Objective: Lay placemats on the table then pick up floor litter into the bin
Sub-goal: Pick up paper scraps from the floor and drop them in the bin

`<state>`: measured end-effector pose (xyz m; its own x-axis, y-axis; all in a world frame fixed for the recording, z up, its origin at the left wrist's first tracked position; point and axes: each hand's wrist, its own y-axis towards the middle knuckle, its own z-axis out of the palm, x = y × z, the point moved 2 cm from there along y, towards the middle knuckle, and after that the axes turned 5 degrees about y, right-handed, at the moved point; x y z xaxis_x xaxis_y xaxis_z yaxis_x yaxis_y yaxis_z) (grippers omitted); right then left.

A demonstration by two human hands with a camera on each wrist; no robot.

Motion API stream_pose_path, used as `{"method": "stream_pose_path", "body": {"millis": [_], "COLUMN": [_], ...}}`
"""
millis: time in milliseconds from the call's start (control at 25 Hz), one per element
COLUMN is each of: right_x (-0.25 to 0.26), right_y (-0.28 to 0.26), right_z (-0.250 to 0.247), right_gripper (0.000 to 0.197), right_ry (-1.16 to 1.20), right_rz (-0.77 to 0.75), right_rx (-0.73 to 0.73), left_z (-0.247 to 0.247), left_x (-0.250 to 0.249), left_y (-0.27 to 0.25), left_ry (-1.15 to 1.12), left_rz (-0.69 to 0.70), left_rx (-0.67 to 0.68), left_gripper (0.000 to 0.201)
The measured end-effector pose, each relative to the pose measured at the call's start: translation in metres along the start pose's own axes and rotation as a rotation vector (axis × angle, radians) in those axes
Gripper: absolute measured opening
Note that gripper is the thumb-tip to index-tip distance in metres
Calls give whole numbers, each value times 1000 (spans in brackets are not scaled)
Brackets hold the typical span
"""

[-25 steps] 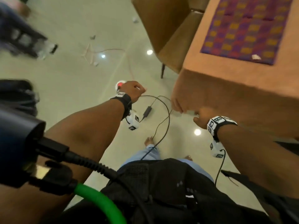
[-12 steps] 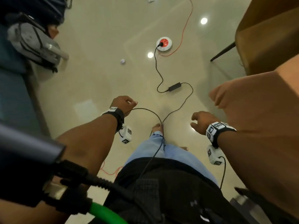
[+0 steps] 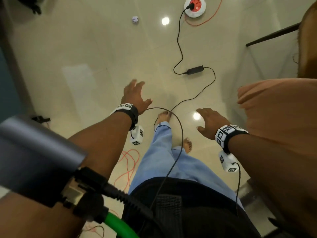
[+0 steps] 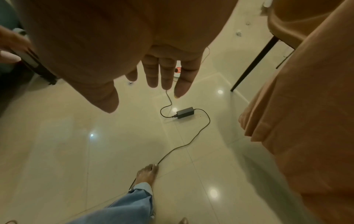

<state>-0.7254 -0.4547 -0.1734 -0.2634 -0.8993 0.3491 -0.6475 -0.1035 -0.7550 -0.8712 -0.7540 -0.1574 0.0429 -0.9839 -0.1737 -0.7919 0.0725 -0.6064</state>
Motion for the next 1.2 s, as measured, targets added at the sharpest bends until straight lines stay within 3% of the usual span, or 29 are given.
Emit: {"method": "stream_pose_path", "body": {"millis": [80,160,320,480,680,920,1200], "right_x": [16,35,76,121,157,206,321], "right_y": [10,11,3,10,63,152,273], "right_z": [-13,-28,-64,-116,-189,-275,-381], "right_gripper": [80,81,85,85,83,88,84], "right_ry": [-57,-89,-86,-105,-105,9,93], "right_rz": [-47,-85,-118,-188,-143,100,-30], "right_rx": [-15,-58,-127,-206,-266,-257,-282], "left_z": [-3,-10,-31,-65,-131,-236,-355], "left_x": [12,24,35,30,36,66,63], "left_y": [-22,-48,-88,-80,10,142,277], "left_ry": [54,43,22,28,30,131,106], "left_rz": [-78,-153,-209,-136,-66,48,122], "left_rx": [-168,-208,-200,-240,-247,-105,-120], "left_gripper": [99,109,111,106,97,95,94]}}
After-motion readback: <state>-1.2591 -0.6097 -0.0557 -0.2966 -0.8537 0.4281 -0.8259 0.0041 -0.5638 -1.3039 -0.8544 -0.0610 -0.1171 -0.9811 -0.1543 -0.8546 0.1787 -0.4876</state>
